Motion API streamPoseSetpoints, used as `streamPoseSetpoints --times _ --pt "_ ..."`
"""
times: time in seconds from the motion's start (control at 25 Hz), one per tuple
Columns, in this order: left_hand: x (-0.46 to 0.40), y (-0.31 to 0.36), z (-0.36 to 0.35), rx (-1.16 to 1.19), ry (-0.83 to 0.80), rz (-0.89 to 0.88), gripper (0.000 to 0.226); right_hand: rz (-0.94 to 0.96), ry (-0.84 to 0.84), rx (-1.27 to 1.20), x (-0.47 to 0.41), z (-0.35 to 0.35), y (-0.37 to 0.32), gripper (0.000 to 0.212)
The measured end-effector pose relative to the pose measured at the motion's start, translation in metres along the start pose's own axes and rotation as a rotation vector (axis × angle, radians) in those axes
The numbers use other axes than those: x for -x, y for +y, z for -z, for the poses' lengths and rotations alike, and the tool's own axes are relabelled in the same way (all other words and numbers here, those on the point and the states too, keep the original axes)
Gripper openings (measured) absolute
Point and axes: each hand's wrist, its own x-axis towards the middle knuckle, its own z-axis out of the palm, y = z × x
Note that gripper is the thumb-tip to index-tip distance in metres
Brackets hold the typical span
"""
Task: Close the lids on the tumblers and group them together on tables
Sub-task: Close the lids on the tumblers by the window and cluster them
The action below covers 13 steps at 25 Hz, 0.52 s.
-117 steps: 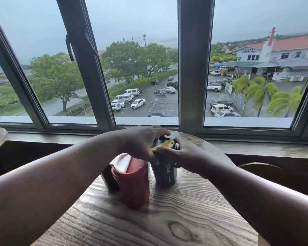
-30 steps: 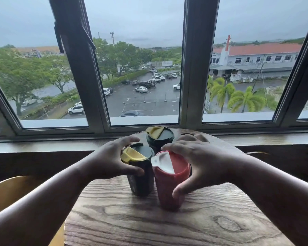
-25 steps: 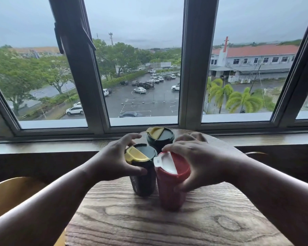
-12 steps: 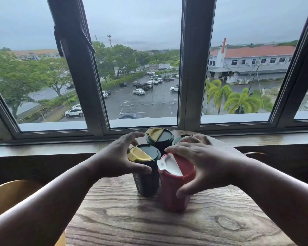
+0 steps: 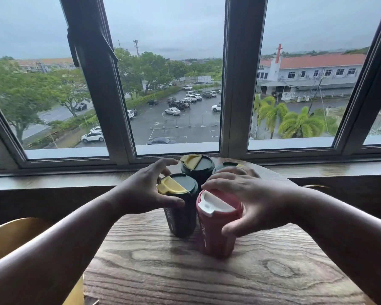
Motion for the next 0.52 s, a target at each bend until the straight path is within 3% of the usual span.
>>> streamPoseSetpoints --times 0.2,0.32,0.52 --pt "0.000 -0.002 -0.001 -0.048 0.016 0.002 0.093 -0.056 0.140 0.167 -0.003 -0.007 -0.010 0.090" --pt "-0.001 -0.002 -0.001 -0.075 0.017 -0.014 0.094 -0.020 0.111 0.069 -0.005 -0.004 -0.010 0.081" --pt "0.000 -0.004 0.003 -0.052 0.012 -0.023 0.094 -0.004 0.080 0.010 0.006 -0.002 -0.005 0.094"
